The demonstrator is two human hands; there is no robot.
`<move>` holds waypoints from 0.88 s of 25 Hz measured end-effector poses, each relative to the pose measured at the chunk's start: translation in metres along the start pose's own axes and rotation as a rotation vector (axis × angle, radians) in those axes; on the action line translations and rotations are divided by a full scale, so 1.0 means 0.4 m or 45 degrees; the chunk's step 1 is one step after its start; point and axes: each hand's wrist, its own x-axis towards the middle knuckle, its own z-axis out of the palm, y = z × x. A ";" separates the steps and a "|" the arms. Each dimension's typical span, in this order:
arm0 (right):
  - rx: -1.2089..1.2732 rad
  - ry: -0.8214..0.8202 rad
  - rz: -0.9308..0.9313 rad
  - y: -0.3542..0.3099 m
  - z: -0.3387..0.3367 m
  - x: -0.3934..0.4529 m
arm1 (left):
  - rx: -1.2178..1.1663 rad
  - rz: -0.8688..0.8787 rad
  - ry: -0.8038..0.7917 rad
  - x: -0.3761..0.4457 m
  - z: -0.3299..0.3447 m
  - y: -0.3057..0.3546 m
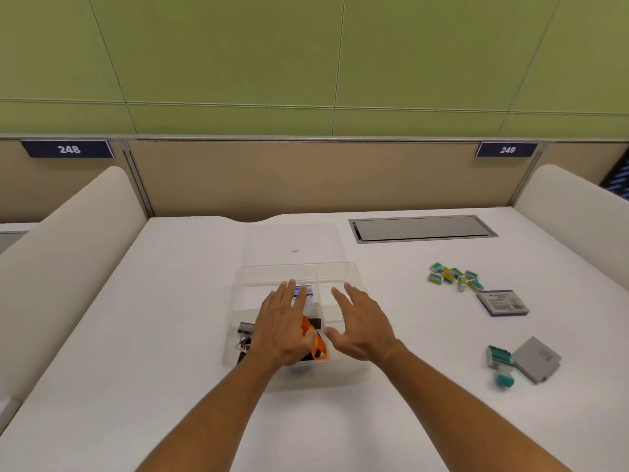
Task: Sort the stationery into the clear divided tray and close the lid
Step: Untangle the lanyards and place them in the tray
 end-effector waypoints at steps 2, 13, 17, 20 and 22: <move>-0.045 0.037 0.050 0.035 0.004 -0.028 | 0.043 0.057 -0.004 0.008 0.010 0.030; -0.100 0.096 0.378 0.268 -0.034 -0.165 | 0.039 0.237 -0.053 0.056 0.070 0.268; -0.091 0.077 0.437 0.366 -0.059 -0.203 | 0.030 0.252 -0.048 0.070 0.099 0.372; -0.082 0.085 0.474 0.443 -0.074 -0.234 | 0.033 0.274 -0.063 0.078 0.120 0.453; -0.060 0.094 0.493 0.492 -0.083 -0.250 | 0.040 0.288 -0.069 0.085 0.137 0.502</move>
